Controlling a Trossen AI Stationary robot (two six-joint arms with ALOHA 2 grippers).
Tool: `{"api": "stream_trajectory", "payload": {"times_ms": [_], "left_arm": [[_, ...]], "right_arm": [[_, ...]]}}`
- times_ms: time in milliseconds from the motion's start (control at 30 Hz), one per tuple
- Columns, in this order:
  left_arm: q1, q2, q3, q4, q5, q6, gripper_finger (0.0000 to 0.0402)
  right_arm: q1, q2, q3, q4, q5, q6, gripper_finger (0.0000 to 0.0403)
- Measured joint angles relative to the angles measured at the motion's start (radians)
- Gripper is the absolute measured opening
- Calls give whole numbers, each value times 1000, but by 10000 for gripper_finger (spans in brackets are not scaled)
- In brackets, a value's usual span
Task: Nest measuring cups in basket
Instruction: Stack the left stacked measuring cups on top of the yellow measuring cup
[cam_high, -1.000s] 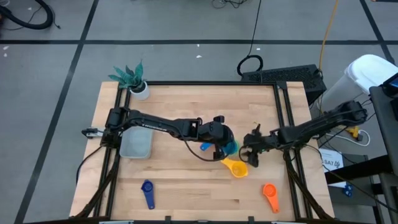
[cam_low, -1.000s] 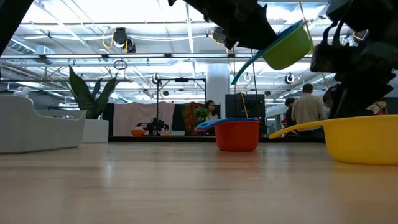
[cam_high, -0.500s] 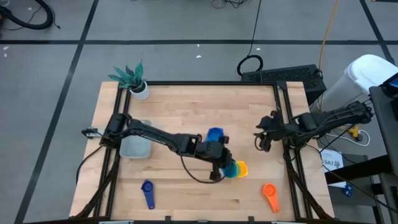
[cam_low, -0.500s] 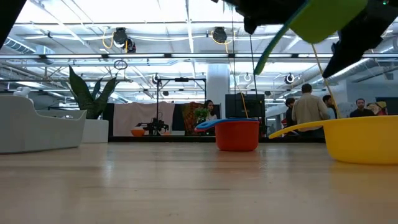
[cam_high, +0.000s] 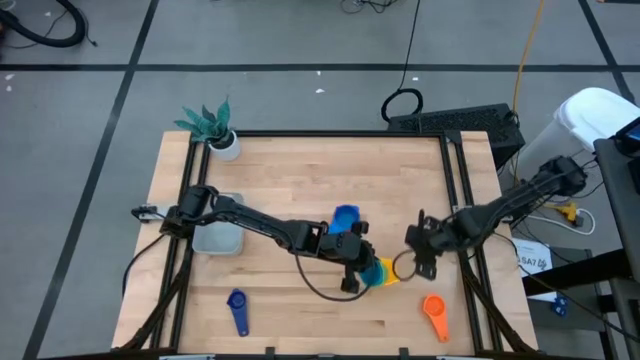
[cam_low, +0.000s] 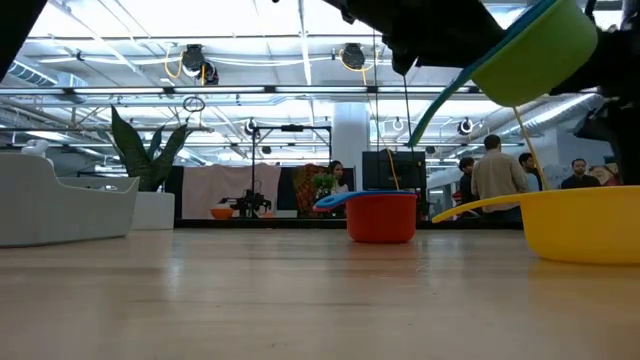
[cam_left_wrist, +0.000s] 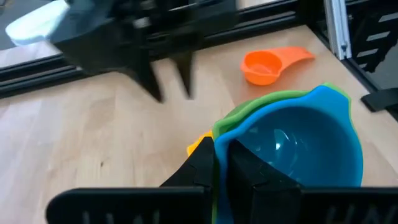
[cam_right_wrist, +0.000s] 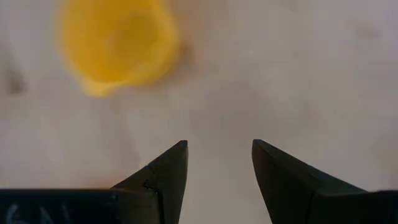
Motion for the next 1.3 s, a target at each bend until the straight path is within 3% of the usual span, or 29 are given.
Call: {"api": "stream_trajectory", "payload": {"times_ms": [267,633,867,1300], "left_arm": [[2,0,0,-2,-27,14,18],[5,-15,1,3,-29,38,18],[9,-15,1,5,-31,38,18],[9,-16,1,2,-28,44,18]], "right_arm": [[114,127,-1,284,31,96,171],[226,235,-2,380,59,225,171],[230,264,-2,390,104,223,171],[131,271,-2,441,241,47,171]]}}
